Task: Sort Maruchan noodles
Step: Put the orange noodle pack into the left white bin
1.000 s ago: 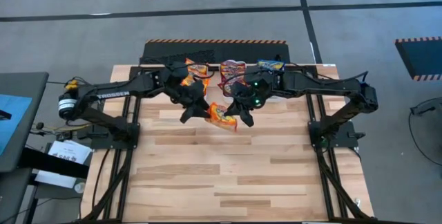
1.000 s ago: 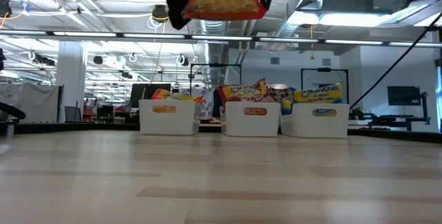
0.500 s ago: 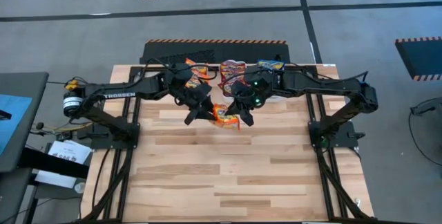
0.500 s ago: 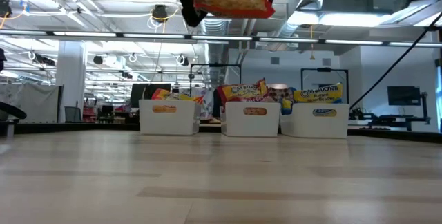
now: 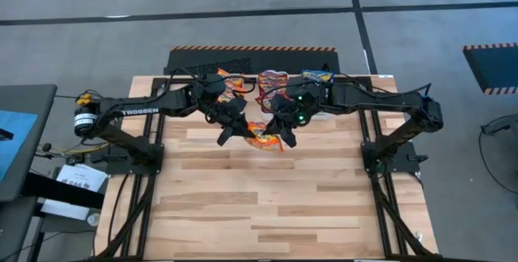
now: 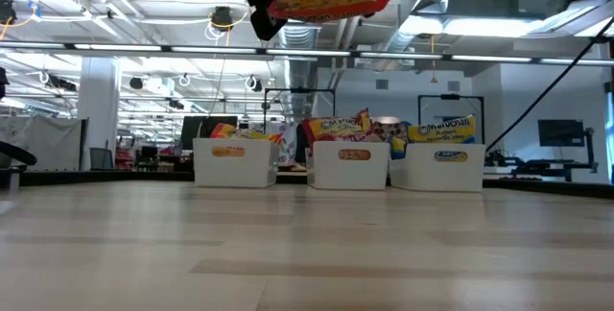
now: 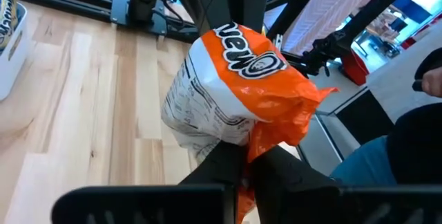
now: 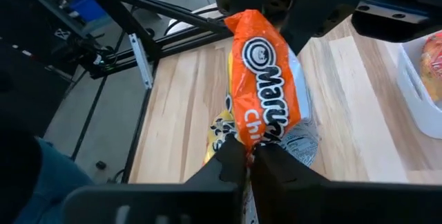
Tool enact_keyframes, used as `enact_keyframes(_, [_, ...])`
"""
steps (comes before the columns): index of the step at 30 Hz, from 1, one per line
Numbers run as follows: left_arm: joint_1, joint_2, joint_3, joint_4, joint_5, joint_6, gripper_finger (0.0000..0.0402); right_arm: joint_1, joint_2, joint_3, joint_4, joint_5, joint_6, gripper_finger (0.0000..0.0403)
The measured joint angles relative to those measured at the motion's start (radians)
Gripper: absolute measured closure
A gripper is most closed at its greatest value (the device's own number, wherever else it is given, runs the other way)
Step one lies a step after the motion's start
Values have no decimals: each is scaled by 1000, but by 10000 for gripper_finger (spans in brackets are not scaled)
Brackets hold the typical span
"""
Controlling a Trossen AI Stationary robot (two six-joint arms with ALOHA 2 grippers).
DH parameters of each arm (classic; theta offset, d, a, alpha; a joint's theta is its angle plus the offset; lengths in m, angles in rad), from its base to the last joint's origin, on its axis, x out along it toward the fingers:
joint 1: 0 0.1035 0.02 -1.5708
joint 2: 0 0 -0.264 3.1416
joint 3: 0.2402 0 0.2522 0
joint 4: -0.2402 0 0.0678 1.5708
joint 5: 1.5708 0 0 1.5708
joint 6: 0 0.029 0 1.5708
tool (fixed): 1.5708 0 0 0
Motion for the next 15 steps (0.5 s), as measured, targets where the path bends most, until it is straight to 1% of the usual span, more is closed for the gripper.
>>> enact_keyframes(7, [21, -6, 0, -25, -2, 17, 400, -5, 0, 0, 9, 37, -11, 291])
enact_keyframes(11, [66, -26, 0, -87, -3, 27, 401, -35, -9, 0, 16, 41, -10, 239])
enact_keyframes(15, [122, -61, 0, -148, -7, 62, 401, -82, -34, 0, 21, 41, -3, 197])
